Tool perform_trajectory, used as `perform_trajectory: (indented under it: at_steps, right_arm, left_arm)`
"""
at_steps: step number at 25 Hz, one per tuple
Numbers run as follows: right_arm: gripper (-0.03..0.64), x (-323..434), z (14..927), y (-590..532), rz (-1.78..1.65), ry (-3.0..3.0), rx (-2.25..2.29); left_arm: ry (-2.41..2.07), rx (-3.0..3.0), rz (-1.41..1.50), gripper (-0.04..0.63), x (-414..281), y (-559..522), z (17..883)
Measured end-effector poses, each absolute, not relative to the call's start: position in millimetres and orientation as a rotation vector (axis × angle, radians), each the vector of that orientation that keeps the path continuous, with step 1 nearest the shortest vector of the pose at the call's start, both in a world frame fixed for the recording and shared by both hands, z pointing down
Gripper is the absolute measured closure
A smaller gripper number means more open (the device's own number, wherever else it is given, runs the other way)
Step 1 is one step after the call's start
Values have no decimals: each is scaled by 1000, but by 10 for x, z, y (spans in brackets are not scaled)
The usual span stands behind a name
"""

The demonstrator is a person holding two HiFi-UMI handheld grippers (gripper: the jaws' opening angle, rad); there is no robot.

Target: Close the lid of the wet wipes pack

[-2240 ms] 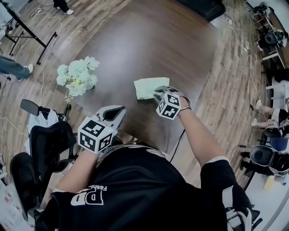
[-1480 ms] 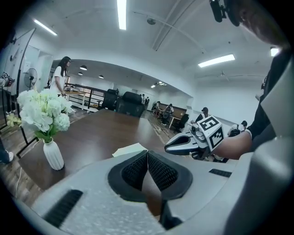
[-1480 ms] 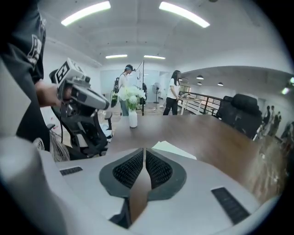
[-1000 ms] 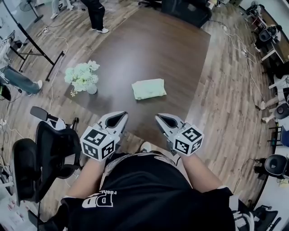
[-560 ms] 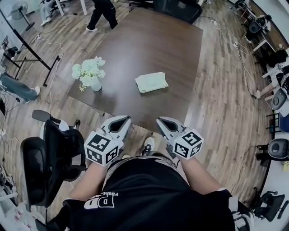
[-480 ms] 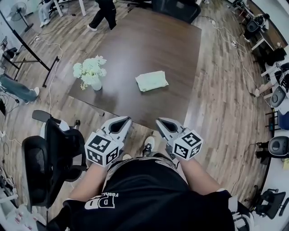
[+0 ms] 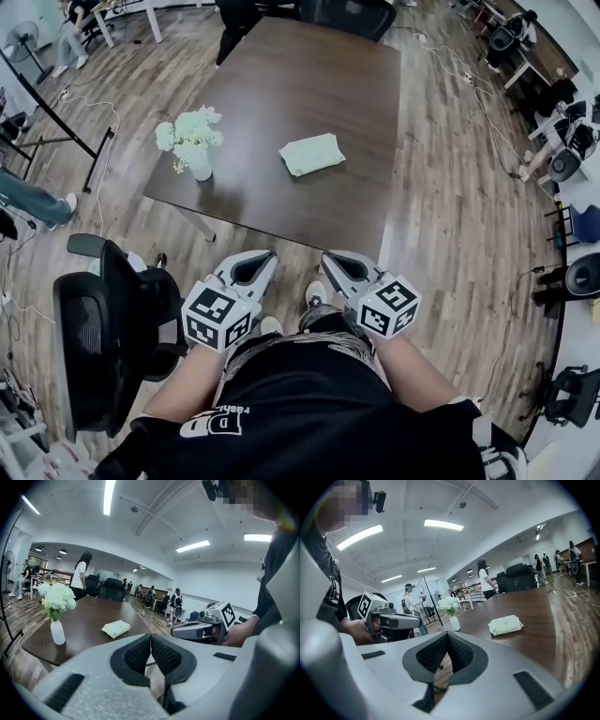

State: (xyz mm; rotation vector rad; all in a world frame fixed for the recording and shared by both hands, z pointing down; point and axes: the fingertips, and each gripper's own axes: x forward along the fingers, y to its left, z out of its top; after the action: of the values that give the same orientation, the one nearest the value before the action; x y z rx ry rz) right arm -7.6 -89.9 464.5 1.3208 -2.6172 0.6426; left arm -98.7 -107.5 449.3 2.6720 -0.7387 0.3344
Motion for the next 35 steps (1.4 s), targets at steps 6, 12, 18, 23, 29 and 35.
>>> perform_trajectory:
  at_steps: [6, 12, 18, 23, 29, 35]
  right_arm:
    - [612, -77, 4560, -777, 624, -2641, 1295]
    - [612, -10, 4497, -781, 609, -2652, 1253]
    - [612, 123, 4519, -814, 612, -2643, 1233]
    - [612, 168, 4587, -767, 630, -2638, 1209]
    - [612, 181, 4606, -734, 635, -2638, 1189]
    - [612, 215, 4617, -731, 637, -2642, 1187]
  left_arm:
    - [-771, 2666, 325, 575, -991, -992, 4407]
    - [-829, 2639, 311, 575, -1004, -991, 4364]
    - [-865, 2626, 290, 575, -923, -1014, 4361]
    - [-887, 2614, 283, 575, -874, -984, 4383]
    - [-895, 2617, 301, 575, -841, -963, 4394]
    - [-899, 2617, 302, 575, -801, -965, 4396]
